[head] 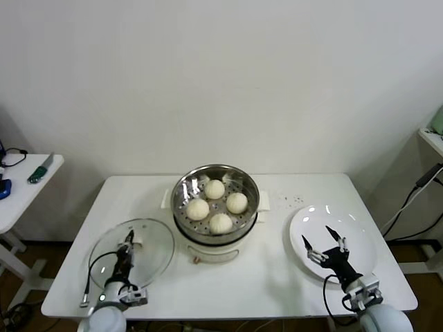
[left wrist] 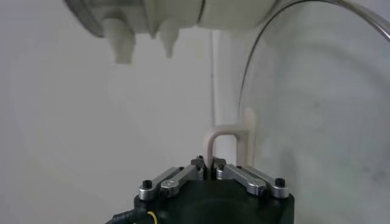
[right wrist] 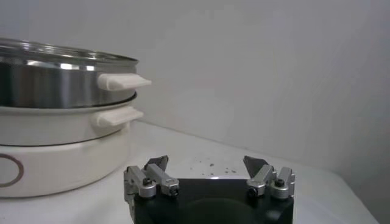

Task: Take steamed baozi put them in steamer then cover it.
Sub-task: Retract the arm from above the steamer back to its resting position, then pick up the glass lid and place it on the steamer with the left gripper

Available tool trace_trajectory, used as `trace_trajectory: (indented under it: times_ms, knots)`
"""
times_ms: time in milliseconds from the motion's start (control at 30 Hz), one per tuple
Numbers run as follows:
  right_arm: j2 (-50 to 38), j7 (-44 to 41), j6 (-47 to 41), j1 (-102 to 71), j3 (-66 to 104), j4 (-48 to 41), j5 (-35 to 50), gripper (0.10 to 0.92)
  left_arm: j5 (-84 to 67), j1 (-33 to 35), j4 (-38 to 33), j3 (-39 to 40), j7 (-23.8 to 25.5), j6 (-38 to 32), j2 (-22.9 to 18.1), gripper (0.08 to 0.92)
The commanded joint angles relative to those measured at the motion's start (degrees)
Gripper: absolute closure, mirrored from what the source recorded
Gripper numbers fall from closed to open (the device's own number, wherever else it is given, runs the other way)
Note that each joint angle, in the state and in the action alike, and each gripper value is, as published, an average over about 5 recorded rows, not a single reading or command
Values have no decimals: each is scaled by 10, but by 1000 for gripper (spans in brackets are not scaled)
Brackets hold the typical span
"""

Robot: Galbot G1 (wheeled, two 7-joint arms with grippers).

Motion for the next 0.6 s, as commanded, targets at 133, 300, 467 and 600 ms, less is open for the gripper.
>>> trace_trajectory:
  times_ms: [133,300,467,600]
  knots:
    - [-5,1,0,9,0,-4,-2,203,-21,64,-153,-16,-4,75,29,850]
    - [-12,4,-4,26,-5,-10,-2,203,-24,103,-238,-25,-5,144,57,850]
    - [-21,7,-9,44,-16,-18,-3,203,-27,118,-293,-36,11,179,80,850]
    - [-23,10,-13,55,-26,-23,-6,203,-41,117,-318,-36,31,203,110,850]
